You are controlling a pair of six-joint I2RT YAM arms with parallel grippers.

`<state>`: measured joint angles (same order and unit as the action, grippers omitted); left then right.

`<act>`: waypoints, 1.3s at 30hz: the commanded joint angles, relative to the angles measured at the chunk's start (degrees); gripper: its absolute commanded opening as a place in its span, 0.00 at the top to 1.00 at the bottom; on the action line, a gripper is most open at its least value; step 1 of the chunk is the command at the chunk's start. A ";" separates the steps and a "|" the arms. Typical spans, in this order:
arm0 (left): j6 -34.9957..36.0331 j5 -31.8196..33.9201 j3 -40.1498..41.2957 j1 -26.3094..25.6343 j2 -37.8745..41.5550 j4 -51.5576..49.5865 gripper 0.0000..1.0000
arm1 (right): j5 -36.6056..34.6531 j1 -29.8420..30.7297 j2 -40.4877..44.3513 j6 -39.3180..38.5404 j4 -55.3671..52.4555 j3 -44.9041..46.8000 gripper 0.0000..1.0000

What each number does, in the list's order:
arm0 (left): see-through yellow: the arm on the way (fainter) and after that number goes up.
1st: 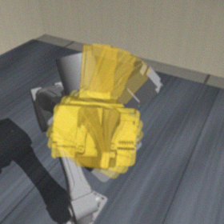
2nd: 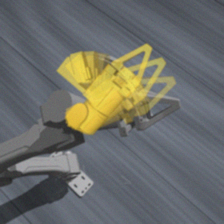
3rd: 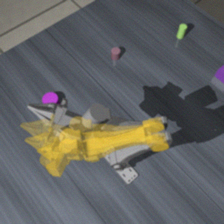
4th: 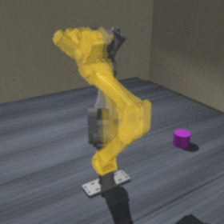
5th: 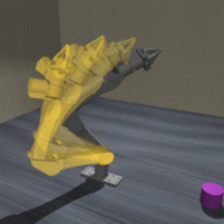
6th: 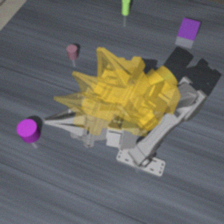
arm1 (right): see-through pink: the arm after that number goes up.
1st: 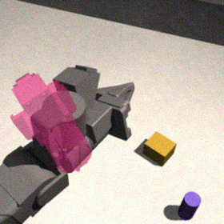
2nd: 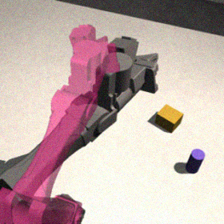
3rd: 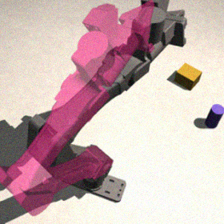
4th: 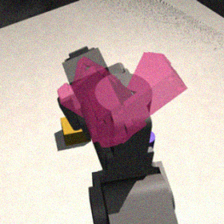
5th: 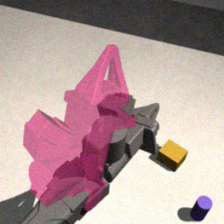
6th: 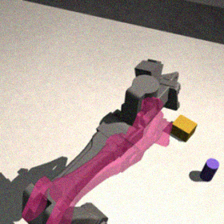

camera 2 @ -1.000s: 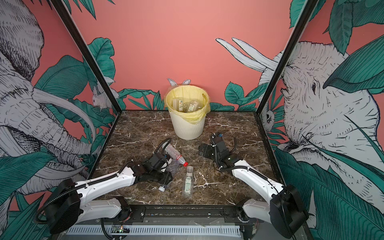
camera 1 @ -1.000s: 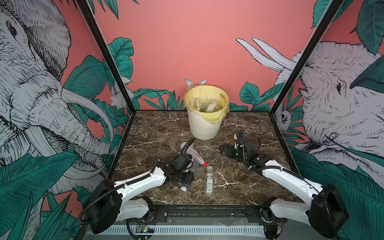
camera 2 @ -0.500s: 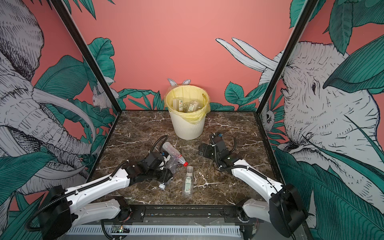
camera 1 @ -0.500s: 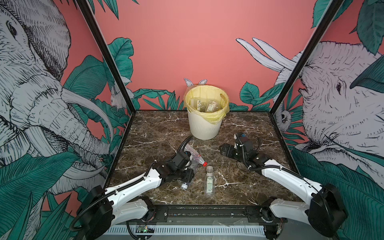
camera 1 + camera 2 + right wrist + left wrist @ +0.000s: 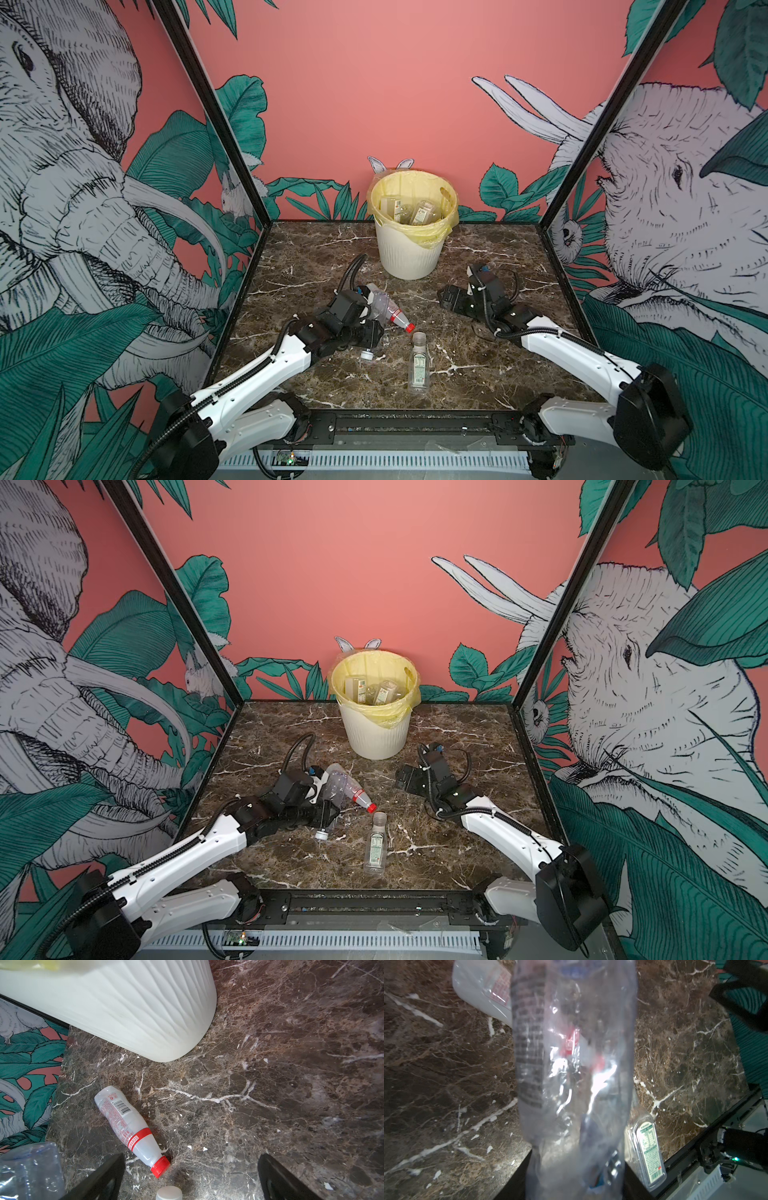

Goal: Throw the plastic bottles in the bin
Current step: Pick up the plastic bottle from the bottom-center of the table, then throw the plastic bottle into the trash bin.

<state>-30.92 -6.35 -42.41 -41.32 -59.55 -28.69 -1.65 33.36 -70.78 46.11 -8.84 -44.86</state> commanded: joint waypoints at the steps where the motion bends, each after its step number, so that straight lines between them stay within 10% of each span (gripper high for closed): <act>1: 0.71 -0.04 -2.57 0.80 0.89 -2.44 0.48 | -0.88 -0.23 0.48 0.30 0.66 -0.01 0.01; 39: 3.71 -5.90 -22.10 12.33 -6.78 2.67 0.50 | -0.35 -0.59 -3.22 -0.14 0.94 -2.21 0.01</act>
<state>-26.06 -9.26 -63.00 -30.57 -66.89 -28.60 -1.26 33.10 -73.14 46.26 -8.82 -44.95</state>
